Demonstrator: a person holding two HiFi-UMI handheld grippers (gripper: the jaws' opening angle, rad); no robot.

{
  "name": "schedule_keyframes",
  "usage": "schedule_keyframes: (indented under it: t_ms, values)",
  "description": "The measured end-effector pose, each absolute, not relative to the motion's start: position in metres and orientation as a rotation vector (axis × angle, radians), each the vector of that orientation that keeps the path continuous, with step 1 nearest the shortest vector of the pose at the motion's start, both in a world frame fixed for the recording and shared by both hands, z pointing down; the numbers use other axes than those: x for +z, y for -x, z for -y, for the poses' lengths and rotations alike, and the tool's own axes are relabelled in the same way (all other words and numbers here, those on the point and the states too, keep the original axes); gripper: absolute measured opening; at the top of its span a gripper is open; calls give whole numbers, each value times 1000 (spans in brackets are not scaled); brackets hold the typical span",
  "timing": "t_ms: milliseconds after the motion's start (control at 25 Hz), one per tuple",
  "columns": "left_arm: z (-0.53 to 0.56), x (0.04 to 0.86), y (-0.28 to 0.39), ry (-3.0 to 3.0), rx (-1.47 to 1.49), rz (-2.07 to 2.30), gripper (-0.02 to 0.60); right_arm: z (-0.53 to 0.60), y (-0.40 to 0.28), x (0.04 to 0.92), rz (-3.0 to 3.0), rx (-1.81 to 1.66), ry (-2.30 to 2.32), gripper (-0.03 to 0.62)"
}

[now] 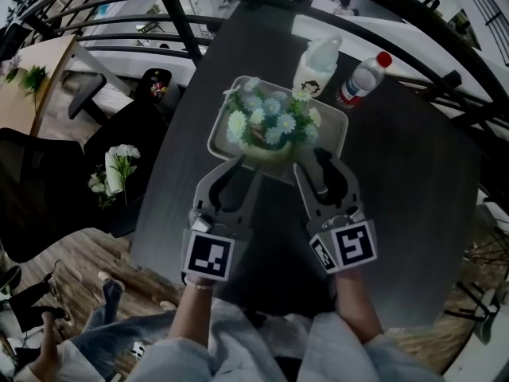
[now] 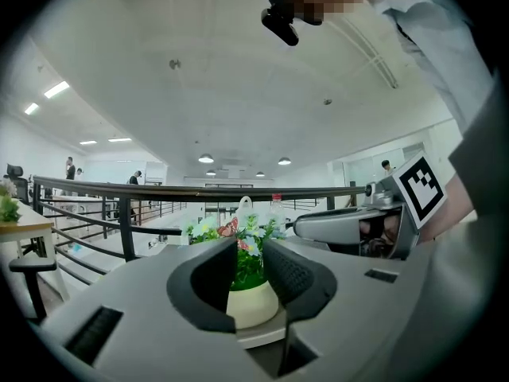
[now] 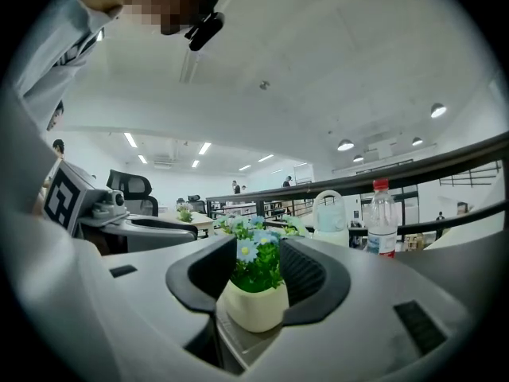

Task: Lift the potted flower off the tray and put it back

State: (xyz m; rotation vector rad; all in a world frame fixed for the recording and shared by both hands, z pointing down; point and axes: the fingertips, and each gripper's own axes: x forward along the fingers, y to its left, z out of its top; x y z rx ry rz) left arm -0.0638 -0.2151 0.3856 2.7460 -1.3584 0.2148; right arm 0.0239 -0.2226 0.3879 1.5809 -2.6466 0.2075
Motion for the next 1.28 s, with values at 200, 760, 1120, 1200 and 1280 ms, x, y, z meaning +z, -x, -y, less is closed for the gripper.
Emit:
schedule_keyframes:
  t_ms: [200,760,1120,1200,1280]
  values:
    - [204,365,64,-2750,188,1377,78,206,-24,367,2656,164,-1603,156]
    - [180,307,61,-2791,74,1400,0,170,-28,312,2643,-26,-1635,83]
    - [161,288,58,-2851,69,1362,-9,154,-36,285,2615,-81,-1712,5]
    - [157,284,57,-2861,71,1346,-9,151,-38,280,2624,-77,-1733,5]
    - [154,280,58,-2871,62,1338,-9,149,-38,278,2636,-59,-1746,2]
